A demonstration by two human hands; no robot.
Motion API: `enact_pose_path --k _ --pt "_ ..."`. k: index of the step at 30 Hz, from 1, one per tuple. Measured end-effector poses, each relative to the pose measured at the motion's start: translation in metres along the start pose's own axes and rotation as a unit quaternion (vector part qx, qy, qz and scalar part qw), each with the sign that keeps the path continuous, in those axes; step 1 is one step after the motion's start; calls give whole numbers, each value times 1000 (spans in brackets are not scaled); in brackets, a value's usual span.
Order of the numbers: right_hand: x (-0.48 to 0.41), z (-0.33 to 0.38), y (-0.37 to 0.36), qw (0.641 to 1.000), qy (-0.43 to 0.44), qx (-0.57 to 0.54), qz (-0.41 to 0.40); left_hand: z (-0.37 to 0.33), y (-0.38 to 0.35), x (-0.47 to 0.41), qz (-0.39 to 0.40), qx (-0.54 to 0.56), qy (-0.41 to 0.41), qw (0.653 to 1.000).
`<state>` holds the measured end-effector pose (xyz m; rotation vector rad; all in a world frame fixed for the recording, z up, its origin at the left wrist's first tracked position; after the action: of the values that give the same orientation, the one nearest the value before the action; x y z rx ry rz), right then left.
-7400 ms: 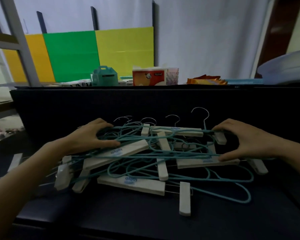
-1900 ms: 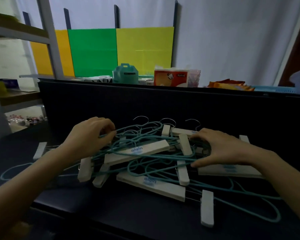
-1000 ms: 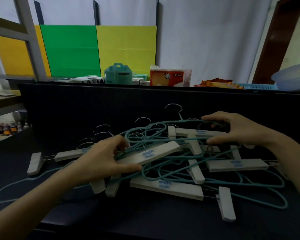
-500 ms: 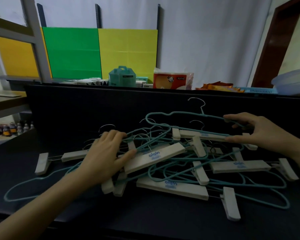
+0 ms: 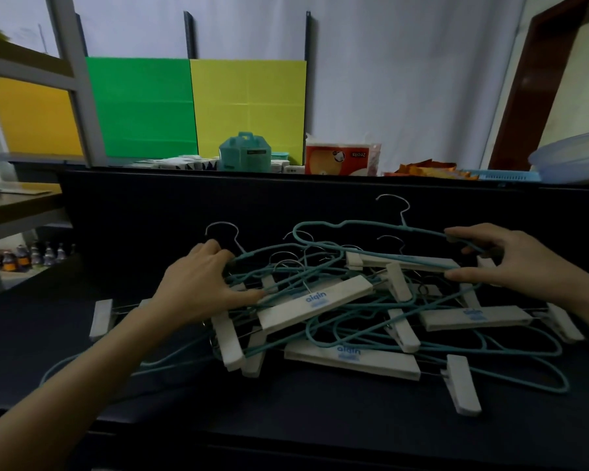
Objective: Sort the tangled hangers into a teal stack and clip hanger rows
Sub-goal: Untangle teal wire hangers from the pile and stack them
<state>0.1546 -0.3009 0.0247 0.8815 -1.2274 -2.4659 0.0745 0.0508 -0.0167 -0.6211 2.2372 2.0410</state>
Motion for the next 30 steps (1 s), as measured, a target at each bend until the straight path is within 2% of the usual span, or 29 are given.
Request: enact_pose_path --k 7,12,22,30 --pt "20 11 9 999 2 5 -39 -12 37 1 -94 17 -53 994" --pt "55 6 27 997 -15 -9 -78 -53 52 8 -119 32 -123 985" --pt "170 -37 119 986 -92 55 -128 -220 44 35 -92 78 -283 951" --pt "280 -99 210 965 -184 109 -150 -371 28 88 -63 109 -359 925"
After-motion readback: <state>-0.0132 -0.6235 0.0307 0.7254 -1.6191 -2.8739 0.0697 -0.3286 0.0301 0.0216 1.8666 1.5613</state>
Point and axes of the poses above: each hand's wrist, its own x-axis away from the middle knuckle, its own y-axis out of the back of the hand, z = x × y, the point moved 8 cm from there along -x, towards the middle knuckle, and after that the axes turned 8 degrees about y, right-handed, at the moved point
